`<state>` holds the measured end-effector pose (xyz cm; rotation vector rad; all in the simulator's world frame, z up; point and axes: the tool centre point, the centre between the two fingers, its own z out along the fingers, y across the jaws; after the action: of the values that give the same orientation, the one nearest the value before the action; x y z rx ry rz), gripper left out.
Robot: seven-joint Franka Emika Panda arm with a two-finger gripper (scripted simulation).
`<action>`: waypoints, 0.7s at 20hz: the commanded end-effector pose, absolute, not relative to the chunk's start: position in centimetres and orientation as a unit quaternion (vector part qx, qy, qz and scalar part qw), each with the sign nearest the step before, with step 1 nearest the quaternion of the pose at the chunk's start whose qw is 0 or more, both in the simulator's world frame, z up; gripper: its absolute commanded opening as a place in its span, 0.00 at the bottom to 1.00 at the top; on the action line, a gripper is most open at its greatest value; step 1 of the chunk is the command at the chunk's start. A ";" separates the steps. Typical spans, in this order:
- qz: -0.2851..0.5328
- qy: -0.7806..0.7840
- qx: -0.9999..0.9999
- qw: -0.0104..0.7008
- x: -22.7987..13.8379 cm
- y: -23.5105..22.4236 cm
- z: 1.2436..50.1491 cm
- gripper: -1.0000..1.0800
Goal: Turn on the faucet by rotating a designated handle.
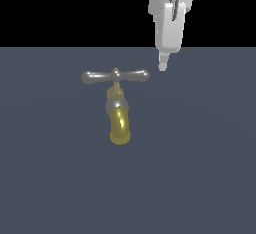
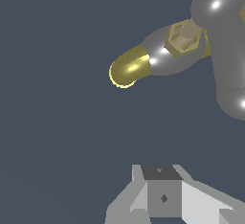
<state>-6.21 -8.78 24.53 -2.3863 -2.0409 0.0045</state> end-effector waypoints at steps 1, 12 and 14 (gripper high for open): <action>0.001 -0.671 -0.742 0.000 -5.3 -8.5 23.6 0.00; 0.000 -0.736 -0.677 0.000 -2.4 -6.9 20.6 0.00; 0.000 -0.743 -0.669 0.000 -2.1 -6.7 20.3 0.00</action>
<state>-2.35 -6.87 20.55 -2.1217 -2.3159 0.0013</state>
